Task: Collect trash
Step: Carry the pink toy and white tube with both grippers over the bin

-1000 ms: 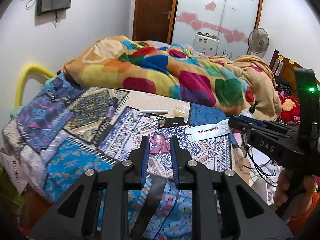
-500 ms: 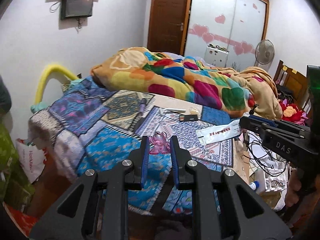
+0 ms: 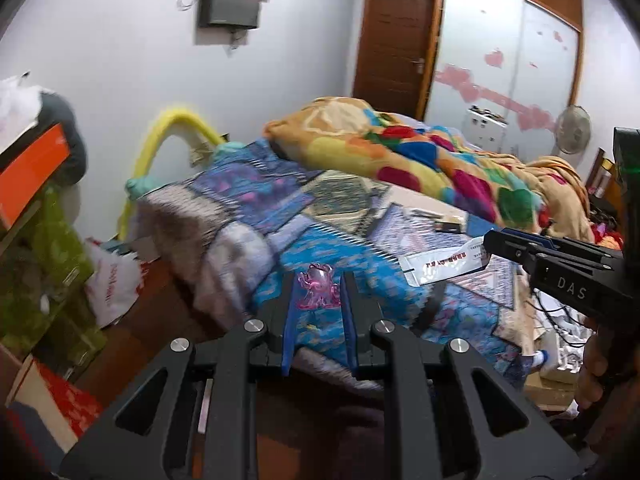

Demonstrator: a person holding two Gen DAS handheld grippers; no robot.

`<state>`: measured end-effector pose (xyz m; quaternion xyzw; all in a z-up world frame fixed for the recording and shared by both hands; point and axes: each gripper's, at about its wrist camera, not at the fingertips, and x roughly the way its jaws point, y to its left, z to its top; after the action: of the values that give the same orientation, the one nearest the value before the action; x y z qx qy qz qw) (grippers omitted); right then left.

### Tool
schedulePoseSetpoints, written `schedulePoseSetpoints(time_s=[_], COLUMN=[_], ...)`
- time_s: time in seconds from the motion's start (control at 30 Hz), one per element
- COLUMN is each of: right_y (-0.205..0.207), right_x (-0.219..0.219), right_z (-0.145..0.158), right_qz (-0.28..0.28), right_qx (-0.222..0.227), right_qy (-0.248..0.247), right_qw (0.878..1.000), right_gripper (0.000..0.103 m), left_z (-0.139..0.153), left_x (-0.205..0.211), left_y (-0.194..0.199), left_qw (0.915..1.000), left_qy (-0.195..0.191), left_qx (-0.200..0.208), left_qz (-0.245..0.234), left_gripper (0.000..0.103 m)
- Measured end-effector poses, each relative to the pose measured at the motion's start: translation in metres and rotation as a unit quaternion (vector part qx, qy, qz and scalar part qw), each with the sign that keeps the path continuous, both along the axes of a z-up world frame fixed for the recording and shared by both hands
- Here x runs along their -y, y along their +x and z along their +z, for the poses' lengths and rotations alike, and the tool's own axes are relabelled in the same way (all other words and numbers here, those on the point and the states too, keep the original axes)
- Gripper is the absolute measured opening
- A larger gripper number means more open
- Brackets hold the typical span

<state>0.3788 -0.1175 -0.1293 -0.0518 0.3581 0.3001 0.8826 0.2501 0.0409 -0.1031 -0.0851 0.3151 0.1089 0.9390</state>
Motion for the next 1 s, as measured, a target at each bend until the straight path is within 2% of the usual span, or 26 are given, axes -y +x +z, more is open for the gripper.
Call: schedulePoseSetpoints(time_s=[0.43, 0.67, 1.0], right_y=[-0.036, -0.049, -0.056], right_x=[-0.112, -0.167, -0.231], right_z=[-0.026, -0.062, -0.124], right_qz=[0.106, 0.145, 0.186], right_qx=[-0.014, -0.044, -0.08], right_qy=[-0.026, -0.053, -0.121], right_qw=[0.994, 0.987, 0.972], right_gripper=[0.021, 0.021, 0.021], left_z=[-0.041, -0.076, -0.14], left_x=[-0.096, -0.139, -0.178], left_y=[-0.058, -0.073, -0.079], left_qw=[0.9943, 0.9887, 0.9759], left_qy=[-0.023, -0.027, -0.068], left_qx=[-0.038, -0.072, -0.132], left_qz=[0.096, 0.128, 0.16], left_gripper=[0.02, 0.02, 0.02])
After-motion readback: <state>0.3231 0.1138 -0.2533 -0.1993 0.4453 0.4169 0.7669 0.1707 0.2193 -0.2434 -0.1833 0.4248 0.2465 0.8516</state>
